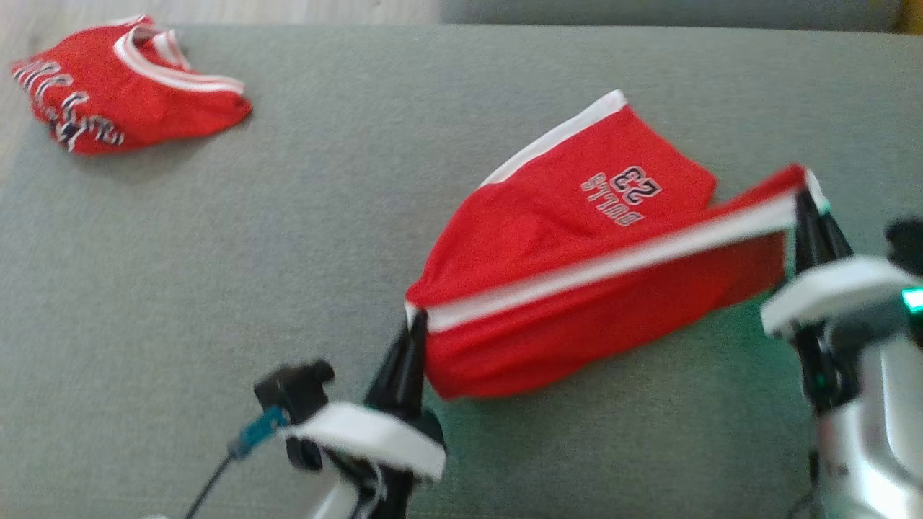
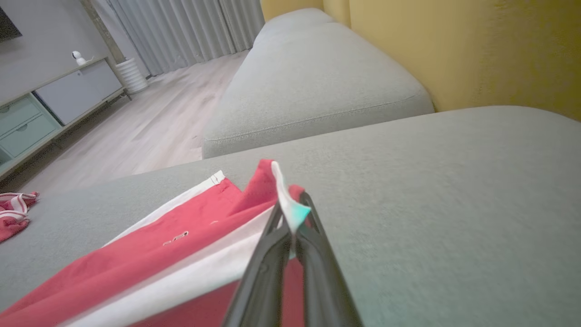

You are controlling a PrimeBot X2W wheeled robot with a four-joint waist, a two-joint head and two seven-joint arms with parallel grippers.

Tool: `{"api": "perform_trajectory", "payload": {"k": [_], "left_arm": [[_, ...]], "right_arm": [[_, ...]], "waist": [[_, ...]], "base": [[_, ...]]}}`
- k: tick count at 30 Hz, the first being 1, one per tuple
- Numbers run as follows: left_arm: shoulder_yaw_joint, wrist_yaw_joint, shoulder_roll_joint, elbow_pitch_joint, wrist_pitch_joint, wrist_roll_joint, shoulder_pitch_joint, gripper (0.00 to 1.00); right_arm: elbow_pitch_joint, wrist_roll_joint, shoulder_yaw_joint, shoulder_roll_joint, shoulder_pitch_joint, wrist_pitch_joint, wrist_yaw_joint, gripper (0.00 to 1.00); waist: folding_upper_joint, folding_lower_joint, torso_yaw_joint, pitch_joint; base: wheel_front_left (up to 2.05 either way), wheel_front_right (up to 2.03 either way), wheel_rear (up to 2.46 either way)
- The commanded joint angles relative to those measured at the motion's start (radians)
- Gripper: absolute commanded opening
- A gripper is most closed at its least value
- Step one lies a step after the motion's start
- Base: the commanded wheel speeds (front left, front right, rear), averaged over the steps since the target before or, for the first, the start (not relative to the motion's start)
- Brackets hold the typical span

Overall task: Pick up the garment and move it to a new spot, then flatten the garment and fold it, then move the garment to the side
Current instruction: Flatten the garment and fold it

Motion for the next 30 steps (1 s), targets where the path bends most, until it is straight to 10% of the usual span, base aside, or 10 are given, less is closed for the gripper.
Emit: {"api": "perform_trajectory", "payload": {"k": [1,19,21,22,23,27,30], "left_arm": [[0.042,-0.005,-0.006,-0.006,-0.004,-0.008,-0.053,0.0],[-0.133,0.004,-0.02,0.264,-0.074,-0.251,-0.415,0.0],[-0.16,0.019,-0.02,0.286,-0.08,-0.282,-0.443,0.0],[-0.172,0.026,-0.02,0.294,-0.084,-0.297,-0.456,0.0],[-0.182,0.036,-0.02,0.3,-0.087,-0.317,-0.466,0.0],[-0.231,0.068,-0.021,0.311,-0.096,-0.386,-0.502,1.0],[-0.262,0.086,-0.021,0.311,-0.107,-0.412,-0.519,1.0]], "right_arm": [[-0.008,-0.018,0.031,-0.009,-0.064,0.008,0.007,0.0],[0.492,-0.273,-0.032,-0.023,-0.535,0.022,0.007,0.0],[0.538,-0.293,-0.04,-0.025,-0.567,0.008,0.007,0.53],[0.559,-0.303,-0.042,-0.025,-0.582,-0.004,0.007,1.0],[0.578,-0.31,-0.044,-0.025,-0.597,-0.019,0.007,1.0],[0.659,-0.33,-0.043,-0.022,-0.647,-0.062,0.007,1.0],[0.71,-0.332,-0.031,-0.02,-0.682,-0.096,0.007,1.0]], "waist": [[-0.0001,-0.0003,0.036,0.032],[-0.0001,-0.0003,0.158,0.133],[-0.0001,-0.0003,0.16,0.134],[-0.0001,-0.0003,0.16,0.134],[-0.0001,-0.0003,0.16,0.134],[-0.0001,-0.0003,0.159,0.132],[-0.0001,-0.0003,0.158,0.129]], "base": [[0.0,0.0,0.0],[0.0,0.0,0.0],[0.0,0.0,0.0],[0.0,0.0,0.0],[0.0,0.0,0.0],[0.0,0.0,0.0],[0.0,0.0,0.0]]}}
